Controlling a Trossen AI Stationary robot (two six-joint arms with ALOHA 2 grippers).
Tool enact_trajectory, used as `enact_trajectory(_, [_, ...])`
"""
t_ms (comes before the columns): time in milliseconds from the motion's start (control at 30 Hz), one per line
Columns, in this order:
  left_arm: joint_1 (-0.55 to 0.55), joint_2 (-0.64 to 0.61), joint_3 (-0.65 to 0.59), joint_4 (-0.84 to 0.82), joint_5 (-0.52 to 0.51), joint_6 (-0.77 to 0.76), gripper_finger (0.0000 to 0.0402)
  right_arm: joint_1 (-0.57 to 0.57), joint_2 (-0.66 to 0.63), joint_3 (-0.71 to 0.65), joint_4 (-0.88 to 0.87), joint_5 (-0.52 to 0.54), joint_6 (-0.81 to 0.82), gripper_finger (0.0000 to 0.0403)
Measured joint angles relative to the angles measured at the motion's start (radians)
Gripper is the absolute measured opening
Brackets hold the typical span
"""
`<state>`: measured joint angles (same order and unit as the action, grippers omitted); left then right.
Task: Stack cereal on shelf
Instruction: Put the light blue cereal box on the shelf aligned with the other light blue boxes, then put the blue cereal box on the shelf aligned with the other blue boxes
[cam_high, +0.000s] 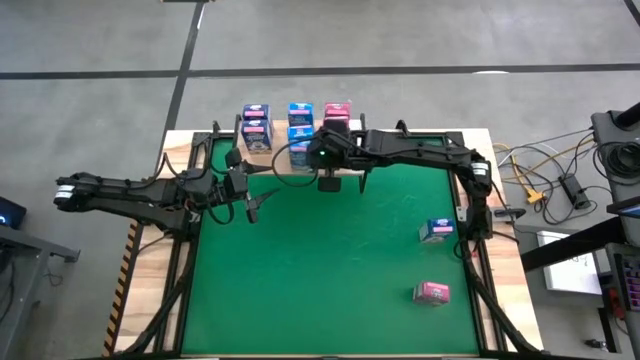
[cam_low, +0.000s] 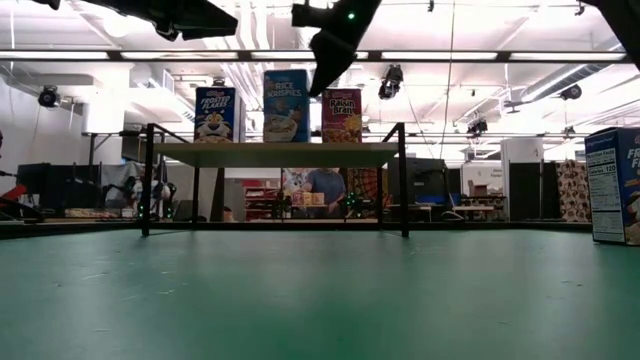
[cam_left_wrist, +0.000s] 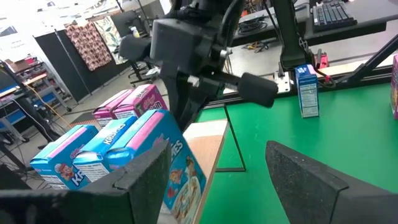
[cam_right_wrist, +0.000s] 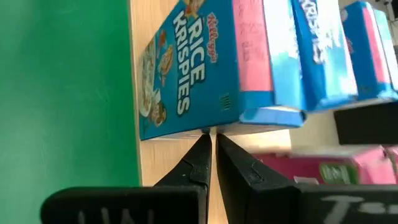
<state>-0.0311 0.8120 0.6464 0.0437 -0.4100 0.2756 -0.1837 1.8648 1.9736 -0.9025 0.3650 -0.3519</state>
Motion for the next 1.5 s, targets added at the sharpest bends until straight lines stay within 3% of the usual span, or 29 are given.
enact_trajectory(467, [0.0, 0.0, 0.0, -0.01, 0.0, 0.0, 0.0245, 0.002, -0.004, -0.013, 0.017, 0.002, -0.015, 0.0013])
enact_trajectory(667, [0.0, 0.006, -0.002, -0.084, 0.0, 0.004, 0.0245, 0.02, -0.04, -0.017, -0.059, 0.002, 0.004, 0.0013])
enact_trajectory(833, [0.0, 0.041, -0.002, -0.118, 0.001, 0.006, 0.0245, 0.025, -0.11, -0.134, -0.03, 0.002, 0.046, 0.0009])
enact_trajectory(1300, [0.025, 0.172, 0.002, -0.067, 0.0, 0.038, 0.0245, 0.031, -0.289, -0.694, 0.665, -0.01, 0.058, 0.0009])
enact_trajectory(1500, [0.077, 0.217, 0.005, -0.063, -0.001, 0.037, 0.0245, 0.035, -0.281, -0.824, 0.959, -0.139, 0.091, 0.0009])
